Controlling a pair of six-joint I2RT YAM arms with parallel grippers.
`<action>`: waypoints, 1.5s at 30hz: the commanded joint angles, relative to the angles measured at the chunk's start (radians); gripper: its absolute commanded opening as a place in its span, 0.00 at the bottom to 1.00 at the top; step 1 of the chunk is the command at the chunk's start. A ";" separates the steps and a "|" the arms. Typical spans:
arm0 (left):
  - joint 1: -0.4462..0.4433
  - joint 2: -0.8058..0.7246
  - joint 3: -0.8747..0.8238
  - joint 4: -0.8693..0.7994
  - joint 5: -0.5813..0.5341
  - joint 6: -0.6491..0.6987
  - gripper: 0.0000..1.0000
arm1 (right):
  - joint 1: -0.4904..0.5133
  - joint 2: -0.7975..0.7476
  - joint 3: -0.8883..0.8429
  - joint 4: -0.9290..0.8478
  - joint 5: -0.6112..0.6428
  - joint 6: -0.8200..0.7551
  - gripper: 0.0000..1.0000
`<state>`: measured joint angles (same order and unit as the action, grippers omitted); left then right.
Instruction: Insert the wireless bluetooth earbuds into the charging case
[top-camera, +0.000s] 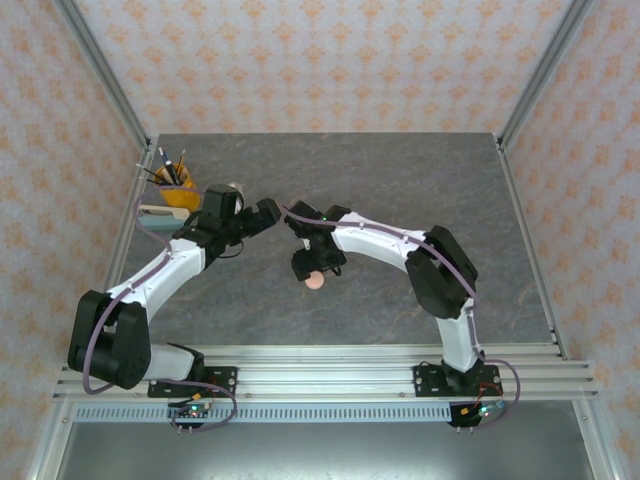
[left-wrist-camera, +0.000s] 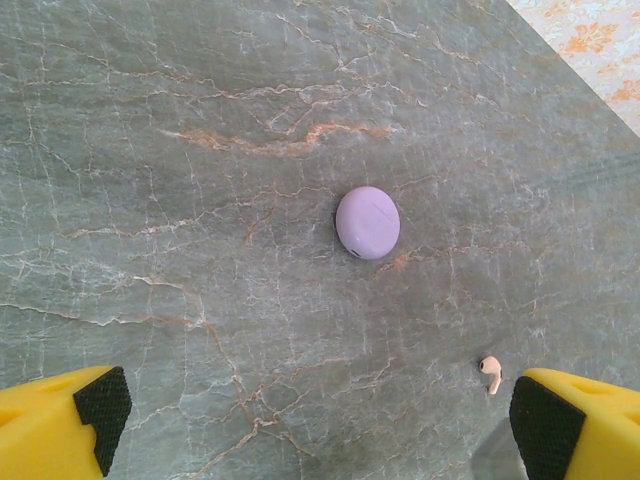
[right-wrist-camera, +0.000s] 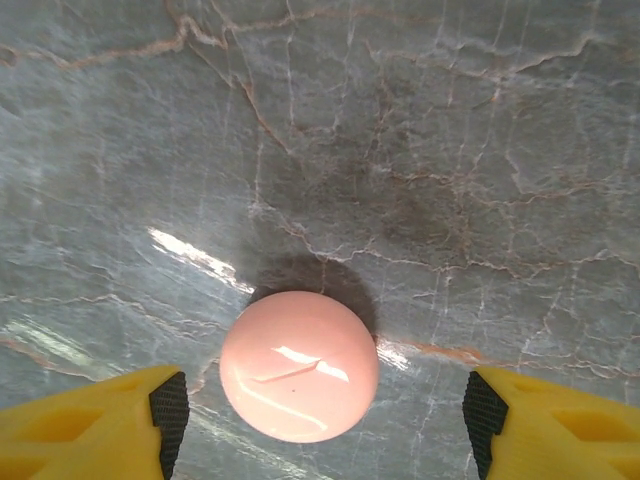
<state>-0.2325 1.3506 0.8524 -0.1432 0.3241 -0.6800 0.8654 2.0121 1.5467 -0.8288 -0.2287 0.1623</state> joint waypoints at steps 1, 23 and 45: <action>0.017 -0.032 0.024 -0.023 -0.027 0.022 1.00 | 0.010 0.032 0.048 -0.068 0.001 -0.057 0.75; 0.041 -0.080 -0.016 -0.015 -0.021 0.014 1.00 | 0.050 0.141 0.092 -0.147 0.097 -0.059 0.66; 0.045 -0.097 -0.031 -0.001 -0.018 0.001 1.00 | 0.012 0.064 -0.034 -0.136 0.167 0.514 0.52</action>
<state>-0.1940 1.2758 0.8406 -0.1638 0.3099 -0.6807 0.8825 2.0899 1.5517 -0.9607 -0.1139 0.5255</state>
